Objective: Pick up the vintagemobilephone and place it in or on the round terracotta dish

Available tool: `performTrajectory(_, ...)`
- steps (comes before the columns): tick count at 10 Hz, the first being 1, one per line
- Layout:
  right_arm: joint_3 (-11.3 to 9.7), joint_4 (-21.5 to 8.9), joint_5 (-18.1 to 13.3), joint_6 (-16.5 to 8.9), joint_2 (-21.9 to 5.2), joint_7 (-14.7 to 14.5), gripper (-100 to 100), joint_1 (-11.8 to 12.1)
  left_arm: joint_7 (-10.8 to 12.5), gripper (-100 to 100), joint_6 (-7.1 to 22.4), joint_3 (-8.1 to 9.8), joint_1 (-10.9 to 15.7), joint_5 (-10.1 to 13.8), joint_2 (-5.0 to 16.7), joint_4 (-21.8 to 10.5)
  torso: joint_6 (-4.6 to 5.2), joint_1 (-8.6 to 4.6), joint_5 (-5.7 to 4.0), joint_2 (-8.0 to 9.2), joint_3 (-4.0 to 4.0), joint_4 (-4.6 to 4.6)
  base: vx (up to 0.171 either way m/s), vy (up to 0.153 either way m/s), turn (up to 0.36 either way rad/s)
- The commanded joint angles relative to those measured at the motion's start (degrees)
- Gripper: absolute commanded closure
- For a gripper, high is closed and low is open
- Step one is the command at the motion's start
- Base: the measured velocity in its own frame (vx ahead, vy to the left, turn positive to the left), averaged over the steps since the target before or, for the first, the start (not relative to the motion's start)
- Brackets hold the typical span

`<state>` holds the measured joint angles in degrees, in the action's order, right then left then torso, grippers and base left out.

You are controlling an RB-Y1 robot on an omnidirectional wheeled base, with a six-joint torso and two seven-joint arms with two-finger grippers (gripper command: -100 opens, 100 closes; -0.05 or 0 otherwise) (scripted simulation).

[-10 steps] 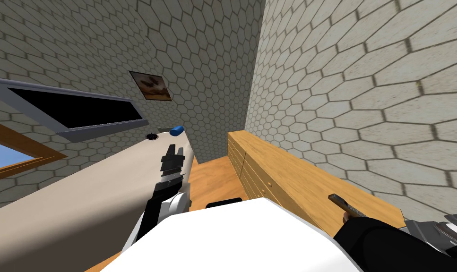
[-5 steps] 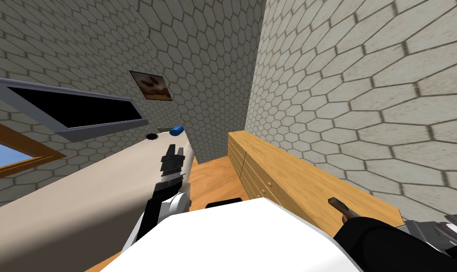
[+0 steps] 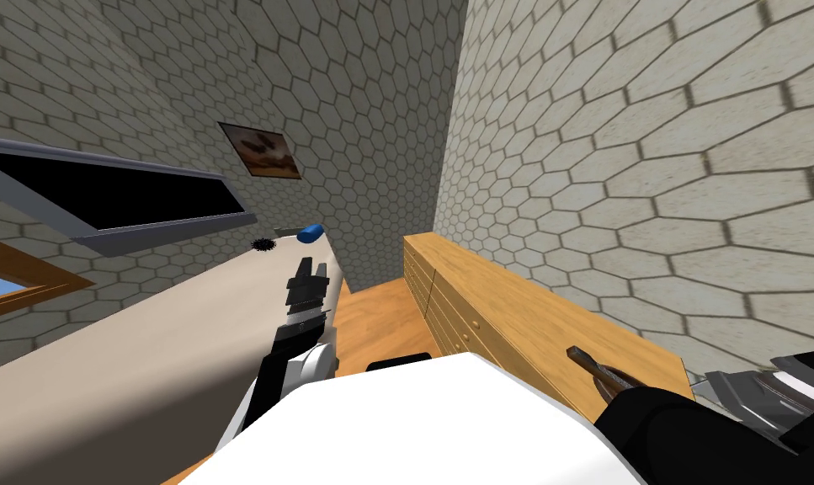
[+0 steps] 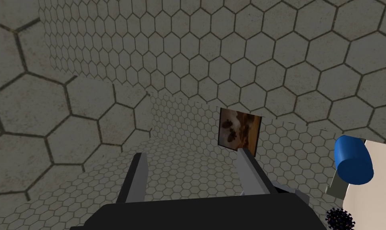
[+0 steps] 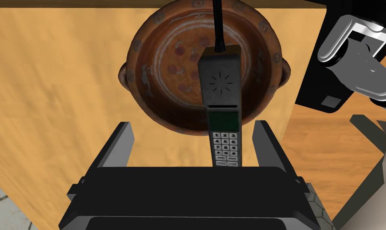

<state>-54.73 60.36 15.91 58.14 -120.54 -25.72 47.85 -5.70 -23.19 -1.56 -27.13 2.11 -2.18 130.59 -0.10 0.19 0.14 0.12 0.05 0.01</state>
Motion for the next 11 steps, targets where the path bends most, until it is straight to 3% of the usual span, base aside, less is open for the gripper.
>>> performTrajectory(1,-0.22,0.31,0.62,1.01,-1.59,0.20,-100,0.05,0.00,0,0.00,0.00,0.00,0.00,0.00,0.00,0.00,0.00,0.00,0.00,0.00,0.00,-0.015,-0.010,-0.046)
performTrajectory(4,-0.98,1.00,2.10,2.74,-4.58,0.24,-100,0.11,0.00,0,0.00,0.00,0.00,0.00,0.00,0.00,0.00,0.00,0.00,-0.01,-0.01,0.00,-0.013,-0.009,-0.043)
performTrajectory(5,-1.29,1.40,2.21,2.16,-4.36,0.01,-100,-0.09,0.00,0,0.00,0.00,0.00,0.00,0.00,0.00,0.00,0.01,0.00,-0.02,-0.01,-0.01,-0.006,-0.003,-0.005)
performTrajectory(6,-1.37,1.49,2.32,2.30,-4.52,-0.02,0,-0.11,0.00,0,0.00,0.00,0.00,0.00,0.00,0.00,0.00,0.01,-0.01,-0.03,-0.02,-0.01,0.000,0.000,0.000)
performTrajectory(11,-1.37,1.48,2.31,2.28,-4.50,-0.02,0,-0.11,0.00,0,0.00,0.00,0.00,0.00,0.00,0.00,0.00,0.02,-0.01,-0.05,-0.03,-0.01,0.000,0.000,0.000)
